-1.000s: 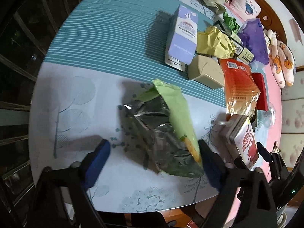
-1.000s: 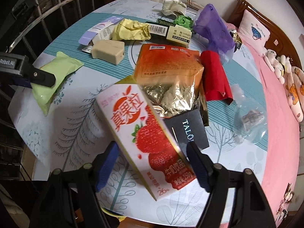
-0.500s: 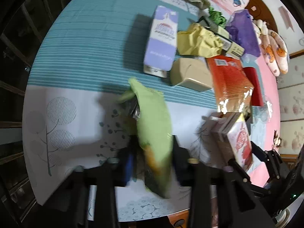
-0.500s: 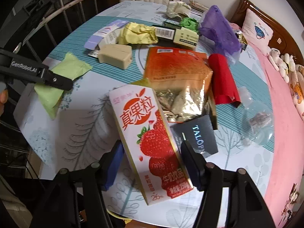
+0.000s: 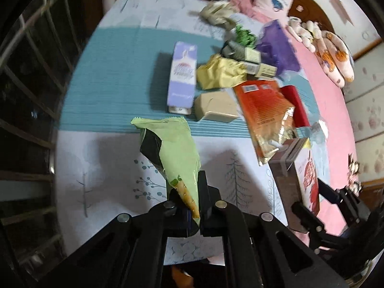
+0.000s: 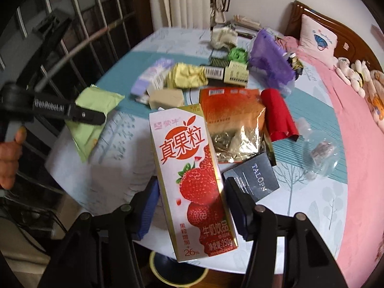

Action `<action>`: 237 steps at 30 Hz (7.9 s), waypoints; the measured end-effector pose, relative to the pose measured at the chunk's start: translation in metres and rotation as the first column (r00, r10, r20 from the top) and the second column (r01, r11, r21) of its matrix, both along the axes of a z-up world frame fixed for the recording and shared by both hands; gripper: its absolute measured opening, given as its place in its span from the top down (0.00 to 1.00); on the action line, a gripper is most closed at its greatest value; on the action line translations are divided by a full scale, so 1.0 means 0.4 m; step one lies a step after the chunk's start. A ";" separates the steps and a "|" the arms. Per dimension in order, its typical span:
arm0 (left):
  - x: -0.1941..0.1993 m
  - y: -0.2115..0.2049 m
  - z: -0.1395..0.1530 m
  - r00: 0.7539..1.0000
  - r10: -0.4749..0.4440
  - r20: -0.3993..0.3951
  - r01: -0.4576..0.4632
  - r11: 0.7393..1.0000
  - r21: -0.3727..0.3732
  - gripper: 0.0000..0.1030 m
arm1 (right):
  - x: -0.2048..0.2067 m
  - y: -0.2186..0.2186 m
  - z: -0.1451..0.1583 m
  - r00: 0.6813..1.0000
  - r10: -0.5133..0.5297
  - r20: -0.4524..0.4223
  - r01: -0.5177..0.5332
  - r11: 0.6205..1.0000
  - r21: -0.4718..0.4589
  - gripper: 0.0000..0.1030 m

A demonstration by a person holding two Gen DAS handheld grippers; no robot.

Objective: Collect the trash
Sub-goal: 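Carry both held items down over the blue bin and open both tools, then raise both empty tools back up toward the table, then grasp the black TALOPN box with left tool while right tool grasps the clear plastic bottle, then carry the box and bottle down over the blue bin and open both tools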

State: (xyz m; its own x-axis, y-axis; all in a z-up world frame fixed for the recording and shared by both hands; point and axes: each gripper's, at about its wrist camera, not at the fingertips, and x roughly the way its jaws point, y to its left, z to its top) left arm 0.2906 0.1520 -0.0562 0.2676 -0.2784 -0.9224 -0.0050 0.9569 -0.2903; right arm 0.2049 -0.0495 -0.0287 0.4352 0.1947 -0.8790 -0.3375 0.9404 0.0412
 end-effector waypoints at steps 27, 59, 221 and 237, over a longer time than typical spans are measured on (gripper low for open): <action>-0.558 -0.435 0.144 0.960 -0.216 0.178 0.157 0.942 0.296 0.98 | -0.414 -0.318 0.013 0.997 0.068 -0.047 -0.059 0.984 0.170 0.46; -0.613 -0.551 -0.724 0.935 -0.284 -0.212 0.324 0.927 0.191 0.85 | -0.524 -0.322 -0.843 0.770 -0.347 -0.535 0.477 0.871 0.121 0.45; -0.407 -0.295 0.244 0.959 -0.038 0.279 0.036 0.999 0.013 0.37 | -0.155 -0.304 0.094 0.999 -0.040 0.010 0.035 0.950 0.309 0.60; -0.611 -0.210 0.168 0.965 -0.129 0.228 0.139 0.990 -0.029 0.37 | -0.436 -0.206 0.016 0.985 -0.161 -0.061 0.172 0.944 0.283 0.60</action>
